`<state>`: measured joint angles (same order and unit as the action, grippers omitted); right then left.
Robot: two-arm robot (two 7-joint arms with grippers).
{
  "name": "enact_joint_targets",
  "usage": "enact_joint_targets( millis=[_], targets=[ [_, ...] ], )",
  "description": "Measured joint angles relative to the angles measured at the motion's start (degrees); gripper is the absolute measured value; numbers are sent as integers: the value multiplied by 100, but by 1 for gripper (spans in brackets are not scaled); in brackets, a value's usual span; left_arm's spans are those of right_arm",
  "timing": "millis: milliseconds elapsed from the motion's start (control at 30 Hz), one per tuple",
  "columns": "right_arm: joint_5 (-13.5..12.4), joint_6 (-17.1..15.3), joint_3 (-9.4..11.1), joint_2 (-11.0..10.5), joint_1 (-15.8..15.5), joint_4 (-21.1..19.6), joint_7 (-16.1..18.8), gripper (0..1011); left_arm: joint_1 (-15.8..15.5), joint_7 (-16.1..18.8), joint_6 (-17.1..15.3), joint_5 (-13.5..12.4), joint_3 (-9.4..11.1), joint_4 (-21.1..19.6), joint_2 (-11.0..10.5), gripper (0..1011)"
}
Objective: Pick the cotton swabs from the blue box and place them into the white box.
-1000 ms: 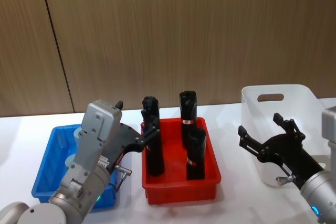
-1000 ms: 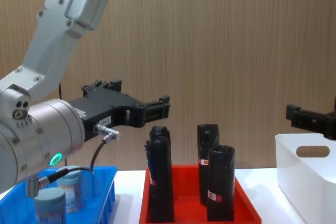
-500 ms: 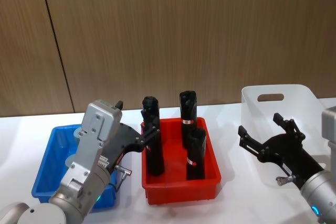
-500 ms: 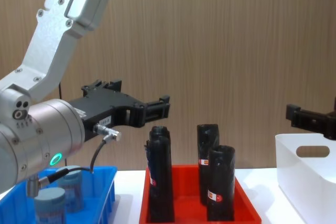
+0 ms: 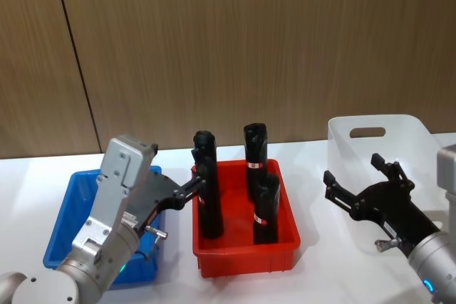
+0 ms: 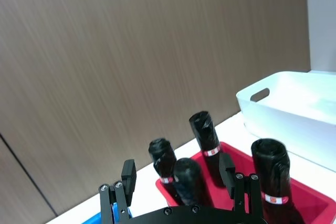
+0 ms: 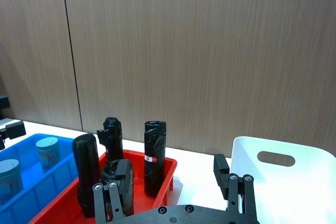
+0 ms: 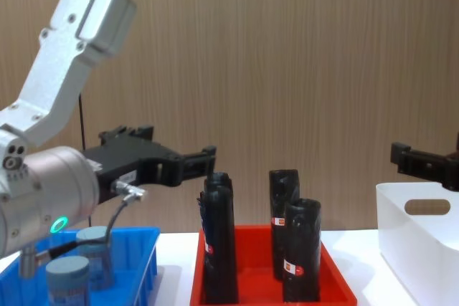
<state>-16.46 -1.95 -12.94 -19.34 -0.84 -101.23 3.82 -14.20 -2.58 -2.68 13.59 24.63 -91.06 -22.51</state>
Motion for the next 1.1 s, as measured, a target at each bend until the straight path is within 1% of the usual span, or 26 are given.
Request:
enact_joint_targets(
  millis=[267,333,400,433,467,500,533,700,833,933,1100],
  targets=[
    [0,0,0,0,0,0,0,1002,20,13,-174,370,-132,139,-69,1004],
    [0,0,0,0,0,0,0,1002,34,60,-233,509,-171,181,-87,1004],
    [0,0,0,0,0,0,0,1001,45,103,-287,593,-201,217,-100,1004],
    [0,0,0,0,0,0,0,1002,54,155,-342,695,-229,249,-111,1004],
    [0,0,0,0,0,0,0,1002,58,170,-359,725,-243,267,-116,1004],
    [0,0,0,0,0,0,0,1002,66,223,-411,821,-270,301,-125,1004],
    [0,0,0,0,0,0,0,1002,66,223,-411,821,-270,301,-125,1004],
    [0,0,0,0,0,0,0,1002,90,410,-610,1128,-372,452,-157,1004],
    [0,0,0,0,0,0,0,1002,92,509,-759,1305,-430,554,-171,1004],
    [0,0,0,0,0,0,0,1002,92,561,-850,1383,-461,607,-175,1004],
    [0,0,0,0,0,0,0,1002,62,665,-1110,1543,-521,712,-176,1004]
  ],
)
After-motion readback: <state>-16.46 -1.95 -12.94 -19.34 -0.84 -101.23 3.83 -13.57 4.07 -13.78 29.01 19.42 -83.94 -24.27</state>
